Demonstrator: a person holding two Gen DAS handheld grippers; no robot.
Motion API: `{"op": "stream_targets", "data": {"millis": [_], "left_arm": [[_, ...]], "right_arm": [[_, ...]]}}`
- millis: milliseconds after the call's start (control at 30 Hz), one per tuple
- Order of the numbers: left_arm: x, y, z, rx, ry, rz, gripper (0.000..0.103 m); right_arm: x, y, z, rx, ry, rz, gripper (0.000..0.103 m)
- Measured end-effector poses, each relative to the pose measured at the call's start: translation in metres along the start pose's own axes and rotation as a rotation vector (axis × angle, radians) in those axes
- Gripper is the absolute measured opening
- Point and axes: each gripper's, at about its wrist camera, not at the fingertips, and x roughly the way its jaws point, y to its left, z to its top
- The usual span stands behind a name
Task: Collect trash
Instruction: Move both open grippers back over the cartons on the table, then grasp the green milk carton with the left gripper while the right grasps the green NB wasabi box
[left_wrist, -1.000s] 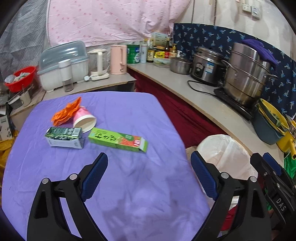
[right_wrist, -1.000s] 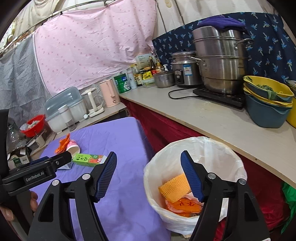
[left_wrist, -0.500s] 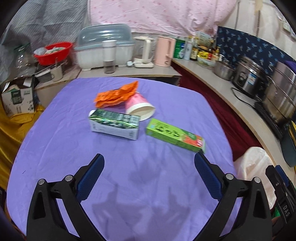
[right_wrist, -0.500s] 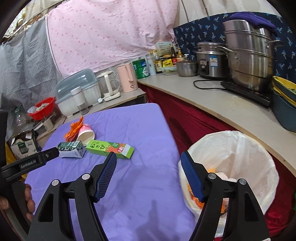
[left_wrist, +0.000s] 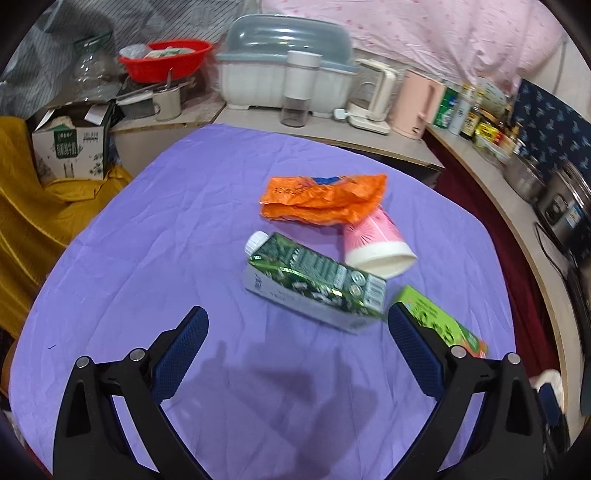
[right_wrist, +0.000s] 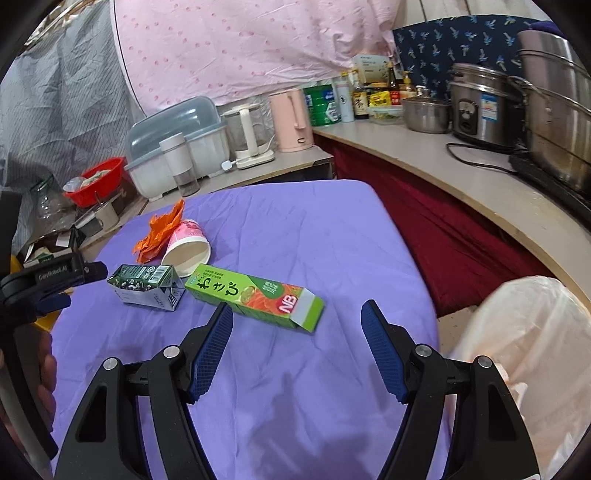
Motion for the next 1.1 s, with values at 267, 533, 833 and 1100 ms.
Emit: {"op": "stream_targets", "data": {"millis": [267,533,833,1100], "left_arm": [[0.05,-0.001,0.034,-0.174,0.069,0.084,0.093],[0.089,-0.006,0.038,-0.229,0.164,0.129,0.093],[0.09,-0.002,0.016,-0.136,0.218,0.072,0.092],[0.064,0.008,-0.014,-0.027,0.2,0.062,0.089]], "right_arm": [[0.058,0.004,0.024,-0.029,0.054,0.055,0.069],[0.104,0.012,0.034,-0.065,0.137,0.123,0.069],[0.11,0.023,0.011,-0.112,0.236,0.202,0.069],[0.086,0.036,-0.021,-0.139,0.26,0.204,0.069]]}}
